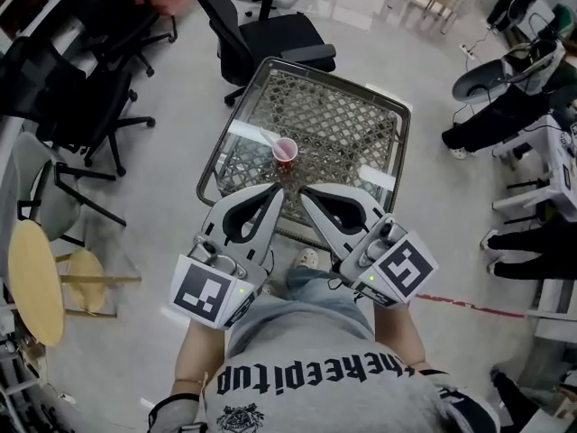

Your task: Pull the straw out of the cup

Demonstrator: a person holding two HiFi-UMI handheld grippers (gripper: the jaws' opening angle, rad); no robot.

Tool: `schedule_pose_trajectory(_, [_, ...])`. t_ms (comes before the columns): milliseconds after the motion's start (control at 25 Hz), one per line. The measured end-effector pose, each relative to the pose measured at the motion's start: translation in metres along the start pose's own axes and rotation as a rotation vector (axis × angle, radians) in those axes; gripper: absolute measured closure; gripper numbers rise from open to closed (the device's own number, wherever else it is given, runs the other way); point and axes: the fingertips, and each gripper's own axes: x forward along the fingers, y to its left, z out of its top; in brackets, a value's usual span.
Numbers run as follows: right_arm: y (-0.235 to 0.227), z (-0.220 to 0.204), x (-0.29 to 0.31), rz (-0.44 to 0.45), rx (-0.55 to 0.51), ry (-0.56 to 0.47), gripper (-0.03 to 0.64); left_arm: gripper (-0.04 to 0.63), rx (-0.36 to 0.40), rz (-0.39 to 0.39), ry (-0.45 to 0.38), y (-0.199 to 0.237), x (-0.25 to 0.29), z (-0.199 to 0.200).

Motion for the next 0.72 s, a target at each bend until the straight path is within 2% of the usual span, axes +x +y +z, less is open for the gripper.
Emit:
schedule_pose_trajectory(160, [-0.016, 0.005, 0.007, 0.032, -0.011, 0.000, 0.609, 0.569, -0.006, 0.029, 0.033, 0.008, 0.013, -0.001])
schedule_pose_trajectory(360, [-0.037, 0.004, 0.005, 0.057, -0.016, 0.008, 0.609, 0.569, 0.005, 0.060, -0.016, 0.011, 0.035, 0.008])
schedule_pose_trajectory(720, [-0.056, -0.008, -0.009, 0.083, 0.005, 0.000, 0.609, 0.569, 0.020, 0.101, 0.000, -0.001, 0.048, -0.006])
